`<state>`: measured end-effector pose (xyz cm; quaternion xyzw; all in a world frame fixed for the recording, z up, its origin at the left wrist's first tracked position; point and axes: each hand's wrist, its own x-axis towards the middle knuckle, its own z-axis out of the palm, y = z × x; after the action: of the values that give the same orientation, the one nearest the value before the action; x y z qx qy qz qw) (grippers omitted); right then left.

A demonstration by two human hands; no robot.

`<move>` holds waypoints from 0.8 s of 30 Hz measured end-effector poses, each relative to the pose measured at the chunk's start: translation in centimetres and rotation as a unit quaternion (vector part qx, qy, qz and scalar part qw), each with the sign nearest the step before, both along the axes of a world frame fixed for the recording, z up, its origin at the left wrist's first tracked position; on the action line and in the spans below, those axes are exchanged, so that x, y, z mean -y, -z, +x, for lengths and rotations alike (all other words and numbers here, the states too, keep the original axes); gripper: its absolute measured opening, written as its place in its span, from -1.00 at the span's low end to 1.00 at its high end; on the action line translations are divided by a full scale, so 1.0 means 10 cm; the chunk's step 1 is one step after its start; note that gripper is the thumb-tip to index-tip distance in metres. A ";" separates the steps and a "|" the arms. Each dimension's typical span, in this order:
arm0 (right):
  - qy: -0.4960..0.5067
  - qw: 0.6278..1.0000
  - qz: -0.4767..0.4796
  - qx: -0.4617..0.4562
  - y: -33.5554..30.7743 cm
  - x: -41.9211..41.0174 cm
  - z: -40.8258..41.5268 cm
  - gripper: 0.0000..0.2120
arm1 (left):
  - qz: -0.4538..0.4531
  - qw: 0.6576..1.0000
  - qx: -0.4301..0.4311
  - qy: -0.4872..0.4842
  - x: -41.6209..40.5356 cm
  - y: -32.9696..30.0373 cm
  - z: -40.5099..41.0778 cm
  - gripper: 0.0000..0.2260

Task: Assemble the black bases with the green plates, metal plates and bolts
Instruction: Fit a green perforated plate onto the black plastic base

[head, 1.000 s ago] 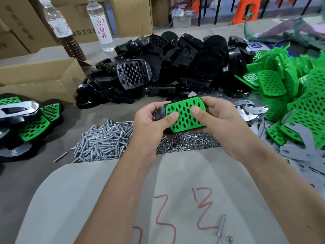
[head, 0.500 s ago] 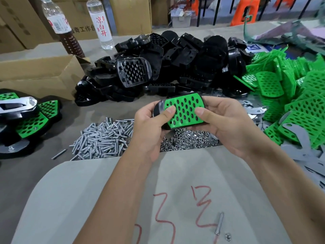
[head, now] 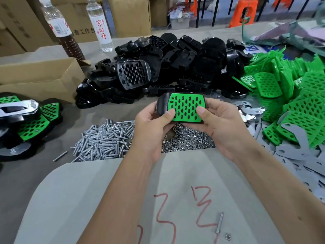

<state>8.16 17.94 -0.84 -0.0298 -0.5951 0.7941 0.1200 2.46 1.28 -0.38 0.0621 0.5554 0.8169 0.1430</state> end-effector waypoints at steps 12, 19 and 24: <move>0.059 0.998 0.010 0.022 -0.11 0.02 0.03 -0.87 | 0.031 0.999 0.004 -0.044 -0.03 -0.05 0.01 -0.85; 0.072 0.997 -0.023 0.008 -0.12 0.10 0.05 -0.87 | 0.050 0.997 0.013 -0.055 -0.08 -0.03 0.07 -0.88; 0.063 0.997 -0.031 0.011 -0.13 0.12 0.09 -0.88 | 0.042 0.996 0.003 -0.080 -0.11 -0.03 0.06 -0.86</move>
<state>9.05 16.76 0.47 -0.0795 -0.5684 0.8026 0.1626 3.05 2.42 -0.11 0.0207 0.5237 0.8483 0.0759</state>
